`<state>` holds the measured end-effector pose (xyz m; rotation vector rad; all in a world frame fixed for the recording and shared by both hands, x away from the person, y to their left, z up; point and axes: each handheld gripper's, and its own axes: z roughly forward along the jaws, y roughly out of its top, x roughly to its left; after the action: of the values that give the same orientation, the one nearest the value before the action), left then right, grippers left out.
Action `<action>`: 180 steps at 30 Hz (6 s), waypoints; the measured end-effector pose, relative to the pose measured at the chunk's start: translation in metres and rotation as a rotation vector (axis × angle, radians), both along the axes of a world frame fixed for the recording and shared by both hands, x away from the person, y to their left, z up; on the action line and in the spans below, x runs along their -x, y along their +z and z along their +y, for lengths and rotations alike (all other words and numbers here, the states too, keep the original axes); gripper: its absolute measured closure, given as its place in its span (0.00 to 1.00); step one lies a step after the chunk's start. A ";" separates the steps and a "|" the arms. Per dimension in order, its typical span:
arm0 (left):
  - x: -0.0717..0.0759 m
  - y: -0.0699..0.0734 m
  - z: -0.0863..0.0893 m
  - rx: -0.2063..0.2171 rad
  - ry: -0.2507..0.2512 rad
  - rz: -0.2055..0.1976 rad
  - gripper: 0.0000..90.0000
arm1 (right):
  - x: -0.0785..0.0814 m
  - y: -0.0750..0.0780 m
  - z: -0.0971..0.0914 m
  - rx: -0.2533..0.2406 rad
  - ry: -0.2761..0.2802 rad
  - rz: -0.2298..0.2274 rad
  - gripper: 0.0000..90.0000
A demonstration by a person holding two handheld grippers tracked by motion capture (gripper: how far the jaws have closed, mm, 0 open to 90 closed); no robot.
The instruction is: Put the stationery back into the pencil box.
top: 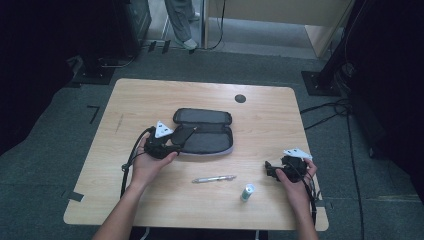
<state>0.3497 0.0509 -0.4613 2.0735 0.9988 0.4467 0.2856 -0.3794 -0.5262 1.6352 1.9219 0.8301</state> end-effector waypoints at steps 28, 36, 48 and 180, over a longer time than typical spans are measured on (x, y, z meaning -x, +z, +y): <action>-0.034 -0.026 -0.025 -0.119 -0.042 0.059 0.47 | 0.000 0.000 0.000 -0.002 0.003 -0.001 0.00; -0.034 -0.027 -0.026 -0.144 -0.041 0.056 0.47 | 0.000 0.000 0.000 -0.002 0.003 -0.001 0.00; -0.032 -0.023 -0.023 -0.096 -0.046 0.049 0.37 | 0.000 0.000 0.000 -0.002 0.003 -0.001 0.00; 0.061 -0.058 0.140 -0.093 0.268 0.096 0.00 | 0.108 0.080 0.063 -0.261 0.506 -0.169 0.54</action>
<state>0.2884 0.1904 -0.5191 2.0668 1.3440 0.5421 0.1773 -0.3161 -0.4458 1.1645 2.2055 1.4188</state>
